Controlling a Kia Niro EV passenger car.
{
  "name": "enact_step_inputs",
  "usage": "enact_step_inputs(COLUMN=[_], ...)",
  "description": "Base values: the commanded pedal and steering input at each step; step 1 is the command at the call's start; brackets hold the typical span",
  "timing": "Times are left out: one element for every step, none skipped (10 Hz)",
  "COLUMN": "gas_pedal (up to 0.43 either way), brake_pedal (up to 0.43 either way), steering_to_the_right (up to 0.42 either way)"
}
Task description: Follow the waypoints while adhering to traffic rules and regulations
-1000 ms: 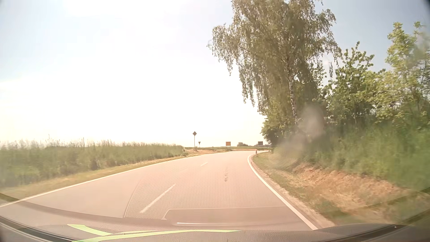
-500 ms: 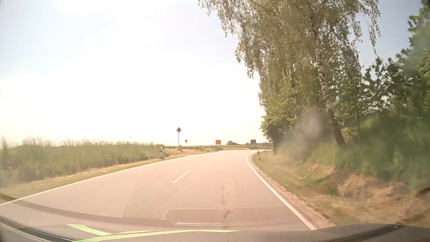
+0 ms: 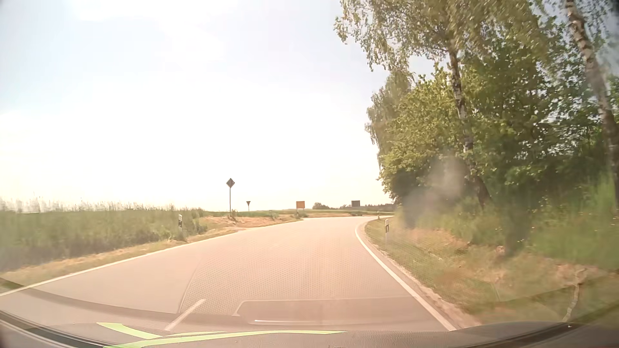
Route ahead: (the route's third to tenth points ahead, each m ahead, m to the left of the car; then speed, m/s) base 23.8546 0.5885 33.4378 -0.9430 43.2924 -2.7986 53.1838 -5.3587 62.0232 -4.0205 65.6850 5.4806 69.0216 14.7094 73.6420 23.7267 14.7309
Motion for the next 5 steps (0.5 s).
enact_step_inputs(gas_pedal=[0.0, 0.0, 0.0, 0.0, 0.0], brake_pedal=[0.128, 0.14, 0.146, 0.152, 0.152], steering_to_the_right=[0.021, 0.021, 0.021, 0.022, 0.022])
